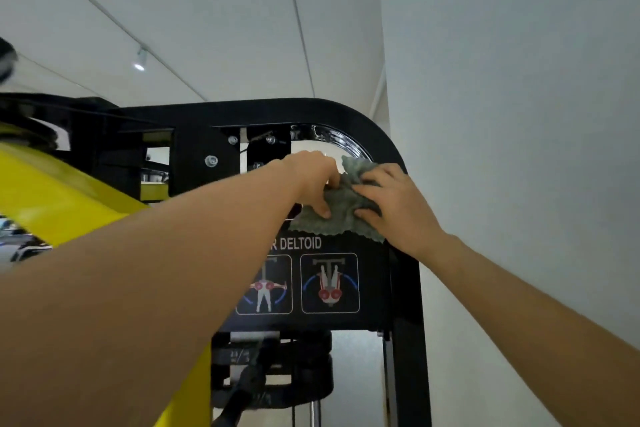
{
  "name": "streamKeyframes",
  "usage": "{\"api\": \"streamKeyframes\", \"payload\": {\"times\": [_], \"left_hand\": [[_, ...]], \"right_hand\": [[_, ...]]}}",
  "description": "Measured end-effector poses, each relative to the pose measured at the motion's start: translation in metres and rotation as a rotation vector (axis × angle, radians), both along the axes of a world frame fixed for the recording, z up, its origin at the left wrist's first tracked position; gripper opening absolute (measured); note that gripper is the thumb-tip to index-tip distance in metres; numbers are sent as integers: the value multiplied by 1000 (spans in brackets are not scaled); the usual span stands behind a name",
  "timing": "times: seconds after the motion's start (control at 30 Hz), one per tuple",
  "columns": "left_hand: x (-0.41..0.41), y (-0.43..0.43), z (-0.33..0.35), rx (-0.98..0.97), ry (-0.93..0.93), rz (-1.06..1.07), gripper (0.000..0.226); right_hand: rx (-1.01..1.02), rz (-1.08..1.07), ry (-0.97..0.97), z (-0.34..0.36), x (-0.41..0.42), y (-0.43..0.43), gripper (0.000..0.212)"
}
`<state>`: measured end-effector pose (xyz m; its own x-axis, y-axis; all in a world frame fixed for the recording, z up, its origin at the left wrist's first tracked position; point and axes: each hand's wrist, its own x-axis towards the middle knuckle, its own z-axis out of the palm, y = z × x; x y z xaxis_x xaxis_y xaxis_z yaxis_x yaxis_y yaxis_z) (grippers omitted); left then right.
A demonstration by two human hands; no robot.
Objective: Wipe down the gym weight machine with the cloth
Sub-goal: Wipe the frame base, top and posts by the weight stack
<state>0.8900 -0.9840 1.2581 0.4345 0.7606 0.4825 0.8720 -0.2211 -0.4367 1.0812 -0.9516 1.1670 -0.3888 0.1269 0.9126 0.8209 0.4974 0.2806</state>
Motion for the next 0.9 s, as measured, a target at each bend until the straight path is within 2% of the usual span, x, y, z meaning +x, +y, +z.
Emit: {"api": "streamKeyframes", "payload": {"times": [0.17, 0.4, 0.6, 0.77, 0.9], "left_hand": [[-2, 5, 11, -80, 45, 80, 59], [-8, -3, 31, -197, 238, 158, 58], [-41, -8, 33, -142, 342, 115, 46], [-78, -12, 27, -123, 263, 93, 46], [-95, -16, 26, -88, 310, 149, 46]], "right_hand": [[-137, 41, 4, 12, -31, -5, 28], [-322, 66, -23, 30, -57, -1, 39], [-329, 122, -14, 28, -80, 1, 37], [-325, 138, -63, 30, -96, 1, 34], [-295, 144, -78, 30, -113, -2, 38]]}}
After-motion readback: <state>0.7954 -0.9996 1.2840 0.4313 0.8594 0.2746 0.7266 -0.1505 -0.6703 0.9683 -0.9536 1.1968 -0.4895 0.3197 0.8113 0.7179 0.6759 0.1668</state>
